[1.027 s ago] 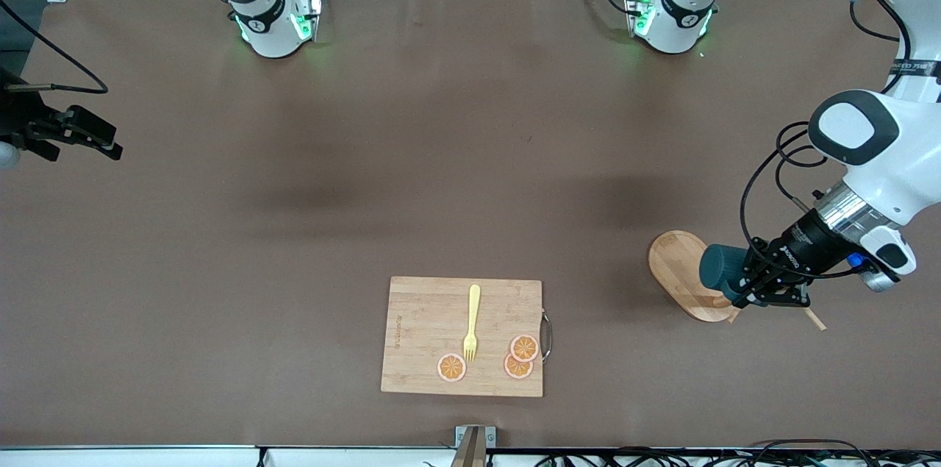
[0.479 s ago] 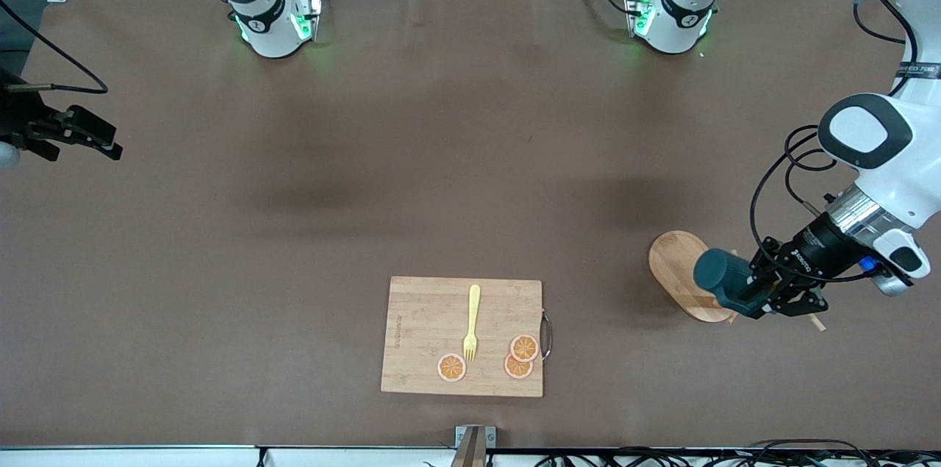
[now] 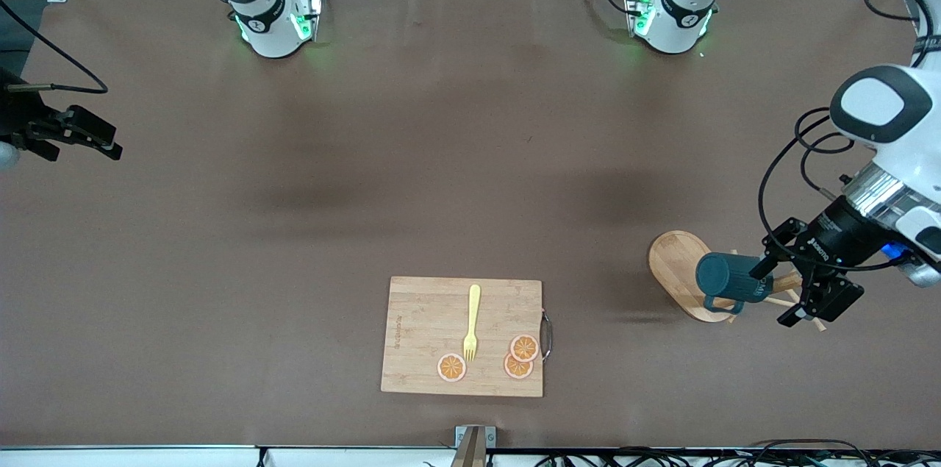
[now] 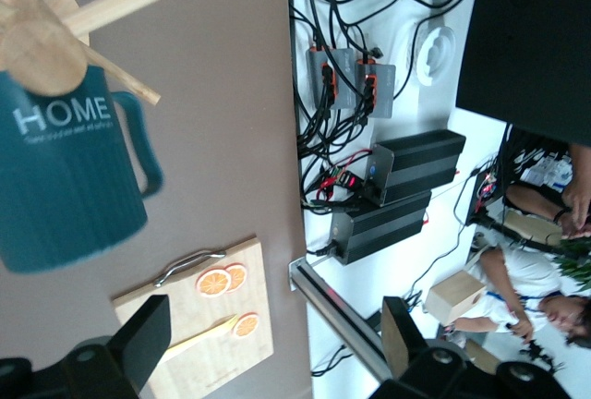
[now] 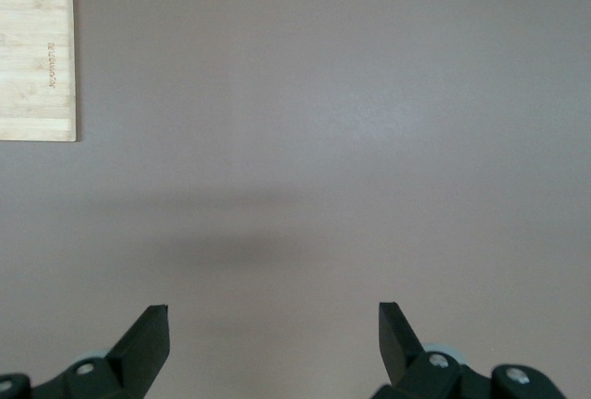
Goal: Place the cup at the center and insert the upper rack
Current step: 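Open the left gripper and withdraw it from the mug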
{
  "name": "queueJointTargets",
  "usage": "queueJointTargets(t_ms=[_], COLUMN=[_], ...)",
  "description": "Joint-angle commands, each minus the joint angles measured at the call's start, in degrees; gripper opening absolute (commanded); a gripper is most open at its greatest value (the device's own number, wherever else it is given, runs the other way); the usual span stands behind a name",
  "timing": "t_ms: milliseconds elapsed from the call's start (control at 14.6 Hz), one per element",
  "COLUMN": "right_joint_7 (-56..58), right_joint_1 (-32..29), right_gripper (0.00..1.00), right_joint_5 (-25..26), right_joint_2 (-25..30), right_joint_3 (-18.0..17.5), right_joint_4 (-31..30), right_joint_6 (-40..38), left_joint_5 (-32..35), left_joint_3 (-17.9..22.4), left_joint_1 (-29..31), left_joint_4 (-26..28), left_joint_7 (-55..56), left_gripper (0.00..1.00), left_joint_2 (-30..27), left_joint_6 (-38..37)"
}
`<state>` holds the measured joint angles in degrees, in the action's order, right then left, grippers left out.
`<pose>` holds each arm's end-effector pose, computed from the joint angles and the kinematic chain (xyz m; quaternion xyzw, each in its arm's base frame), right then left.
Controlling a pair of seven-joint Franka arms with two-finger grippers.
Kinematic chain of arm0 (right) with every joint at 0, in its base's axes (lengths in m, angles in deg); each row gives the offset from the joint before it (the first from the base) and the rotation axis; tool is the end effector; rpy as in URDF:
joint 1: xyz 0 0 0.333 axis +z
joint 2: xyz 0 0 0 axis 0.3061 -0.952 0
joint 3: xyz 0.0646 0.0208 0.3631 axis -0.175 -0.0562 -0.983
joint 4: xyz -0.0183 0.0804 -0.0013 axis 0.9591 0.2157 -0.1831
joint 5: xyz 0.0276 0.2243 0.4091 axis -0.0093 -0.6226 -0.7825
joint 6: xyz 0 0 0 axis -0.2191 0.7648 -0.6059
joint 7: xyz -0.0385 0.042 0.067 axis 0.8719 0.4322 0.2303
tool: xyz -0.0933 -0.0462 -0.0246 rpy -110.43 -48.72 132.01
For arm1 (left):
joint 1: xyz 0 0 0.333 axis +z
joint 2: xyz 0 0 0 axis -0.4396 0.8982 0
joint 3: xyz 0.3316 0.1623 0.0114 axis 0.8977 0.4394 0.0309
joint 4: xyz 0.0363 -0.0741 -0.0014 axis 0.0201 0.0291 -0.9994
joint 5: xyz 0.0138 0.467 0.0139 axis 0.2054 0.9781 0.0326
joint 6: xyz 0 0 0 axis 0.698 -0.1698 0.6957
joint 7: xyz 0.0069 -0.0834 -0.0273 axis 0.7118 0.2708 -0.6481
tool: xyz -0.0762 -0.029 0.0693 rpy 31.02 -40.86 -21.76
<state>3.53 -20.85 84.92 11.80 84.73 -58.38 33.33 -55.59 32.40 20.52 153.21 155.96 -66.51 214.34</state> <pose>0.6310 -0.0287 0.6557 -0.9997 0.0029 -0.0234 0.0103 0.7483 -0.0427 0.5174 0.7374 0.5795 0.0771 0.3383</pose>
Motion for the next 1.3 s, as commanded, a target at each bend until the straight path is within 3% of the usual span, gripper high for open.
queueJointTargets(t_ms=[0, 205, 548, 890, 1232], right_joint_7=[0.2, 0.1, 0.1, 0.1, 0.2], right_joint_1=[0.1, 0.1, 0.3, 0.2, 0.1], right_gripper=[1.00, 1.00, 1.00, 1.00, 1.00], right_joint_5=[1.0, 1.0, 1.0, 0.9, 0.9], right_joint_2=[1.3, 1.3, 1.3, 1.1, 1.1], right_joint_3=[0.0, 0.0, -0.1, -0.1, 0.0], right_joint_4=[-0.5, -0.5, -0.2, 1.3, 1.3], right_joint_6=[-0.5, -0.5, -0.4, -0.4, -0.4], left_joint_5=[2.3, 4.0, 11.6, 11.4, 10.0], left_joint_3=[0.6, 1.0, 2.1, 5.2, 6.3], left_joint_1=[0.6, 1.7, 1.7, 1.8, 1.5], left_joint_4=[0.6, 0.5, -1.3, -5.1, -10.9], left_joint_7=[-5.8, -17.6, -36.0, -57.5, -66.0], left_gripper=[1.00, 1.00, 1.00, 1.00, 1.00], left_joint_2=[-9.6, -14.1, -16.2, -19.2, -20.2], left_joint_6=[-8.0, -14.9, -25.4, -42.0, -54.6])
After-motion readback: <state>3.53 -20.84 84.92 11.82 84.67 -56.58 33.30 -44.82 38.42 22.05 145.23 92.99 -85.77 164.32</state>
